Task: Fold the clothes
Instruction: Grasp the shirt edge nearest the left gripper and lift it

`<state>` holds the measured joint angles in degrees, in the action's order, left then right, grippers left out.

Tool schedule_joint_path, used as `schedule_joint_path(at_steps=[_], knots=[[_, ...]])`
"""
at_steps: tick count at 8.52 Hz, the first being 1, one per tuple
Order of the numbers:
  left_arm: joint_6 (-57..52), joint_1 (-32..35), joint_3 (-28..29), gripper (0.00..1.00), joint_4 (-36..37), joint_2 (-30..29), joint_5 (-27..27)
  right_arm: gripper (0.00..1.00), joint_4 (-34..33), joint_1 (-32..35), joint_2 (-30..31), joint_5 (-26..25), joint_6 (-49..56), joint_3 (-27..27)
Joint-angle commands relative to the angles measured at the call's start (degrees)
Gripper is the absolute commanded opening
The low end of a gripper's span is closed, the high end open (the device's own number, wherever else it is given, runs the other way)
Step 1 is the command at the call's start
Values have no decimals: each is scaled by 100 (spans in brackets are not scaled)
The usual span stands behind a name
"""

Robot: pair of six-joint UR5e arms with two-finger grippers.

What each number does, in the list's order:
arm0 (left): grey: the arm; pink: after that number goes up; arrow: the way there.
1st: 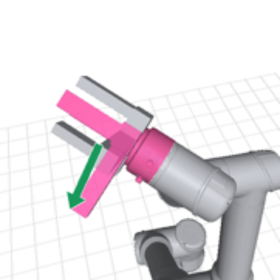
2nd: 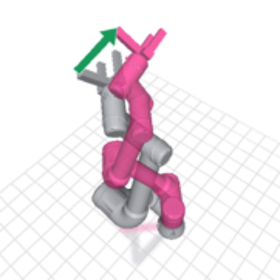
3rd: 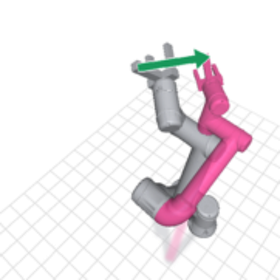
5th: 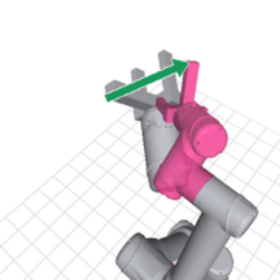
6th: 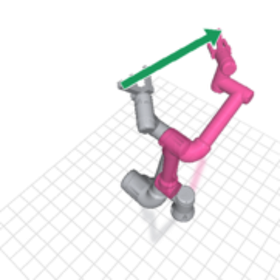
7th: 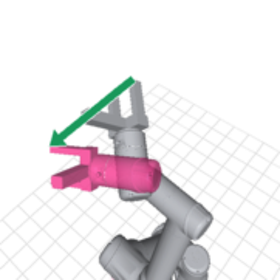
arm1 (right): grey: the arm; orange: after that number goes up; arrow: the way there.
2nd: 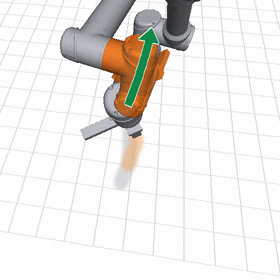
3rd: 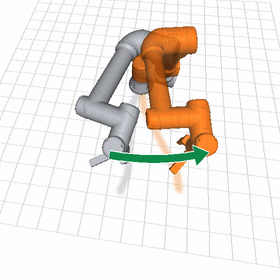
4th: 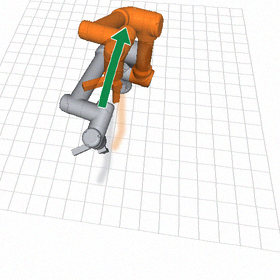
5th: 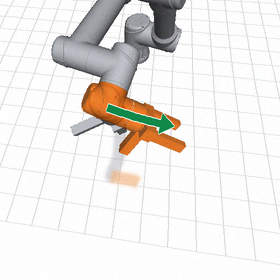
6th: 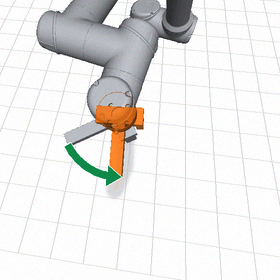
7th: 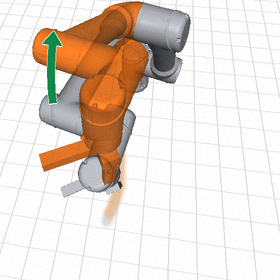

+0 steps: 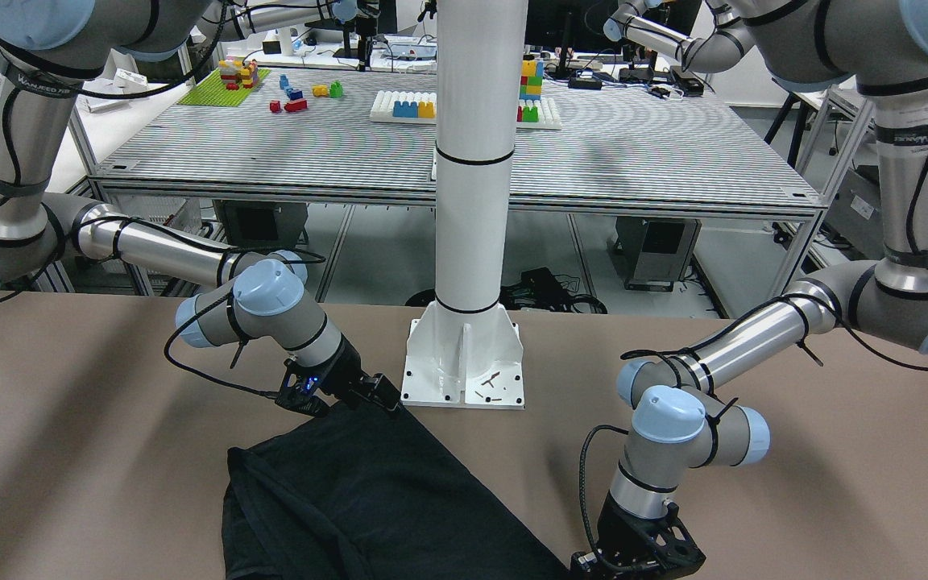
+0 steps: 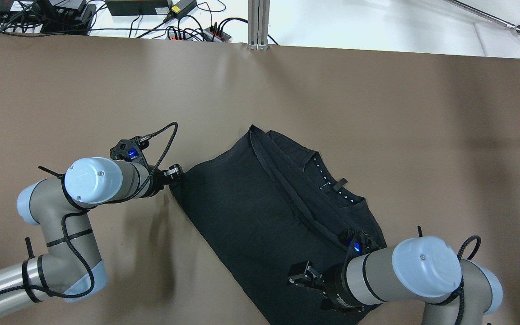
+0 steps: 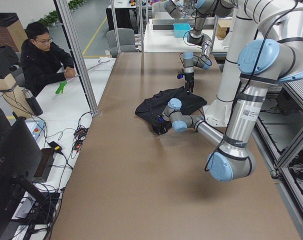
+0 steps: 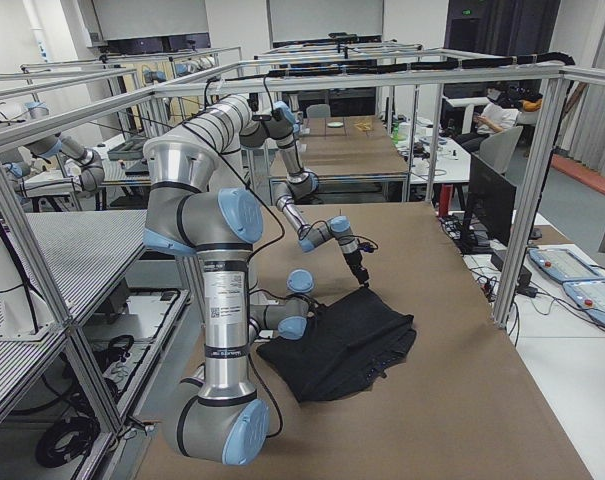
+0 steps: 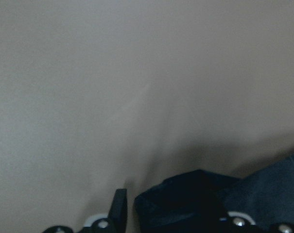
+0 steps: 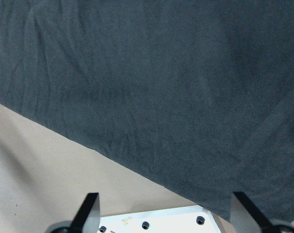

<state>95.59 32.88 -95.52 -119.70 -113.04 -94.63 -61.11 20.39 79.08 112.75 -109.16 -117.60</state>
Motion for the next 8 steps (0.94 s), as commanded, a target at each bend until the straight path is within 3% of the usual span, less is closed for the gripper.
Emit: schedule_joint_path(at_steps=[1,4,5,6,7,8], knots=[[-14,-54,33,61,-1,10,6,95,-33,9,-7,-77,0,9],[-23,-89,200,61,-27,-16,-3,95,-33,53,2,-86,0,9],[-5,-98,200,53,-27,-86,-3,95,-33,62,10,-86,0,18],[-5,-89,209,37,-36,-78,-12,95,-41,79,10,-86,0,18],[-5,-98,279,10,-10,-87,-3,95,-33,88,10,-86,0,9],[-40,-98,314,0,-10,-95,6,95,-33,97,10,-86,0,9]])
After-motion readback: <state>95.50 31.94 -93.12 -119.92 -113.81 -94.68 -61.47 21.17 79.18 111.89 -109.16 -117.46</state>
